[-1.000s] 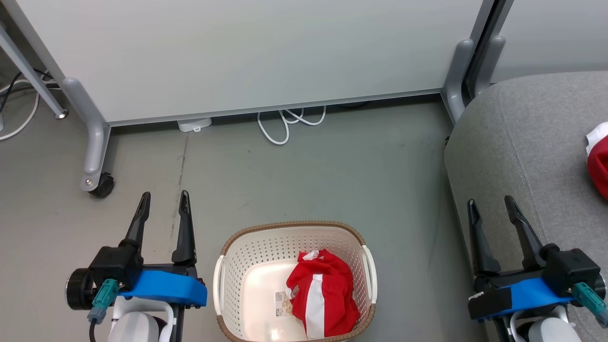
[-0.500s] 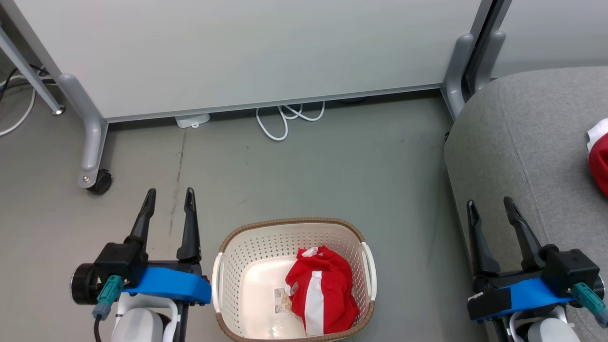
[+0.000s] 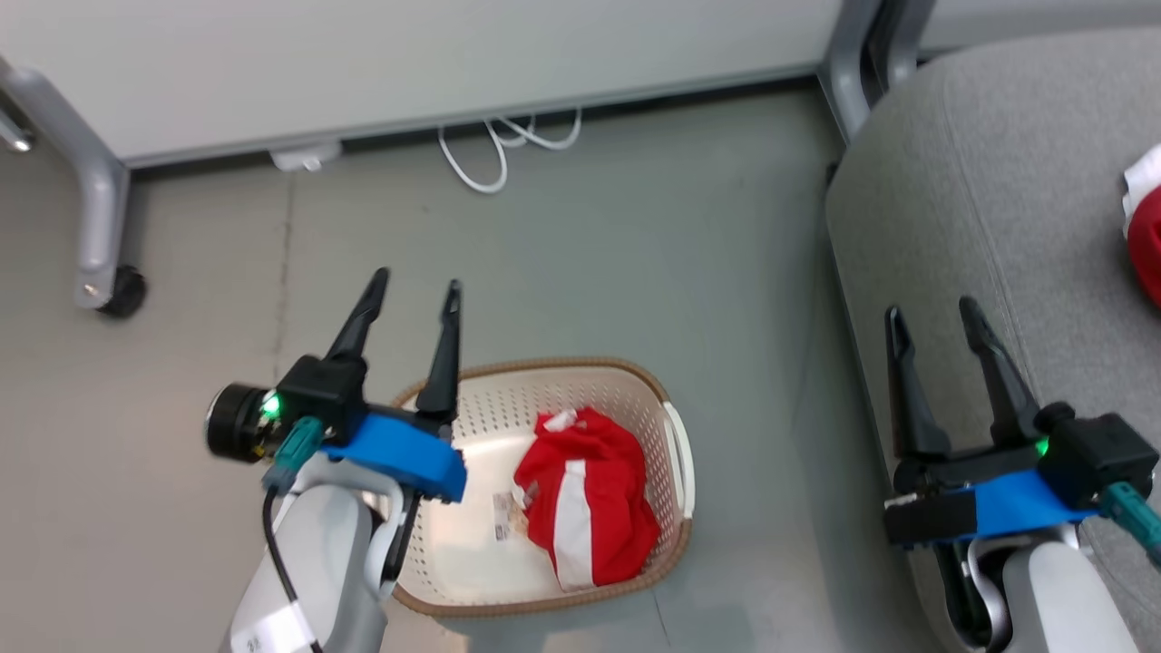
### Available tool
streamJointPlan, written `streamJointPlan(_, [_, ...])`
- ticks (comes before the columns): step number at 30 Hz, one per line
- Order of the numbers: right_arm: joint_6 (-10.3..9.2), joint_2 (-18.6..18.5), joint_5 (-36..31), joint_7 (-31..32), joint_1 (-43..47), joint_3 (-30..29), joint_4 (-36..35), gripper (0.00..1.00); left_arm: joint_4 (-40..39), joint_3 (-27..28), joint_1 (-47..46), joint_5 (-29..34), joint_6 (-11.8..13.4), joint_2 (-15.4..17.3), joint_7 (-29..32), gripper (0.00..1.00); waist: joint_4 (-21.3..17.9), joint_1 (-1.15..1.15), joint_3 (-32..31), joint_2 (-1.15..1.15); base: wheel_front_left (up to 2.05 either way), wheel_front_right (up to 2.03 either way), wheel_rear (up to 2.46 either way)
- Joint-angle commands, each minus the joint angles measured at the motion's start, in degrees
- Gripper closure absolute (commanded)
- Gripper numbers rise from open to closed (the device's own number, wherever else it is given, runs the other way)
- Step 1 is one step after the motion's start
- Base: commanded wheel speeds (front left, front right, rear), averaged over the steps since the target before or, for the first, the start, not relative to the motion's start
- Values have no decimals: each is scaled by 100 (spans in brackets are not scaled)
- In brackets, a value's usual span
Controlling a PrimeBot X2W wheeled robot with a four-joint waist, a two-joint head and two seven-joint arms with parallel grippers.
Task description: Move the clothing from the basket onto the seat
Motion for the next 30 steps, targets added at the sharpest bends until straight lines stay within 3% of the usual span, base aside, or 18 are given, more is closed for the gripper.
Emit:
streamJointPlan(1, [1, 8, 44, -3, -150, -2, -67, 0, 137, -144, -215, -51, -8, 66, -17, 0, -264, 0, 408, 0, 0, 0, 0])
streamJointPlan(20, [1, 9, 284, -3, -998, 296, -441, 0, 2279, -2263, -1978, -916, -9, 703, -17, 0, -970, 0, 2126, 0, 0, 0, 0])
streamJointPlan(30, [1, 9, 313, -3, -1307, 376, -595, 0, 3379, -3188, -2554, -1713, -8, 743, 88, 0, -1101, 0, 2817, 0, 0, 0, 0])
